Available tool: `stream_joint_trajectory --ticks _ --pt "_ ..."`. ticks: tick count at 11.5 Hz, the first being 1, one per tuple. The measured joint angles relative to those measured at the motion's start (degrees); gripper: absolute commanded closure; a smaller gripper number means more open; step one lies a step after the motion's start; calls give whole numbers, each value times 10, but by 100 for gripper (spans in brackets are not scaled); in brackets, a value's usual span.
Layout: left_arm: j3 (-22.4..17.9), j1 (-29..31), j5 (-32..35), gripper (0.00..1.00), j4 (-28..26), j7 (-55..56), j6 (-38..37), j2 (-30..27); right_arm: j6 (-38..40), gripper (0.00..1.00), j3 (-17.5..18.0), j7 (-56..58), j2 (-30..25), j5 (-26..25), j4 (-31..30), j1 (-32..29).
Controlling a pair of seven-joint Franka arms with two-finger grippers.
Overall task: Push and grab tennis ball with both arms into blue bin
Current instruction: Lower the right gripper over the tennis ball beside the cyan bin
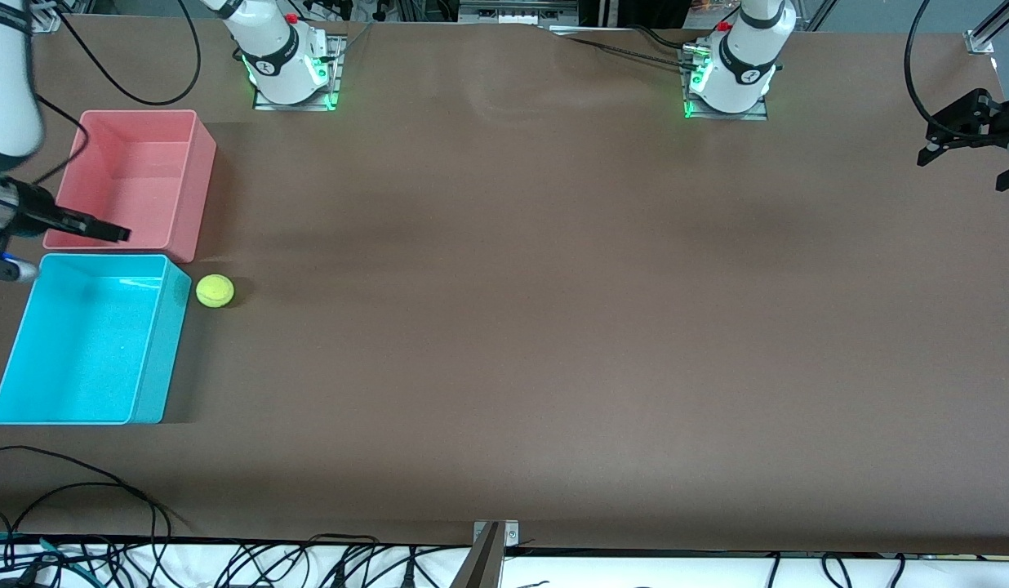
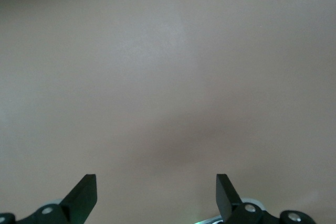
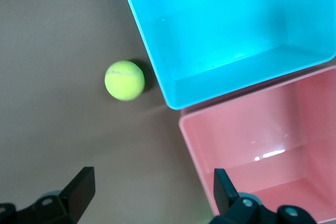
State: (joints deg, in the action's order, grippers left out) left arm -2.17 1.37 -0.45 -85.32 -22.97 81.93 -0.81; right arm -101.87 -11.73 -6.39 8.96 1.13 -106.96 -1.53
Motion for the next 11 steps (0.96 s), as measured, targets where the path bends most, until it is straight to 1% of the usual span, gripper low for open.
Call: stream_joint_trajectory --ticks 3,9,11 --pt "0 0 0 0 0 0 0 0 -73 0 5 -168 41 0 -7 44" --pt "0 1 0 0 1 0 0 5 -187 0 5 -420 124 -3 -12 74" --pt "0 0 0 0 1 0 0 12 -220 0 5 -491 154 -21 -19 98"
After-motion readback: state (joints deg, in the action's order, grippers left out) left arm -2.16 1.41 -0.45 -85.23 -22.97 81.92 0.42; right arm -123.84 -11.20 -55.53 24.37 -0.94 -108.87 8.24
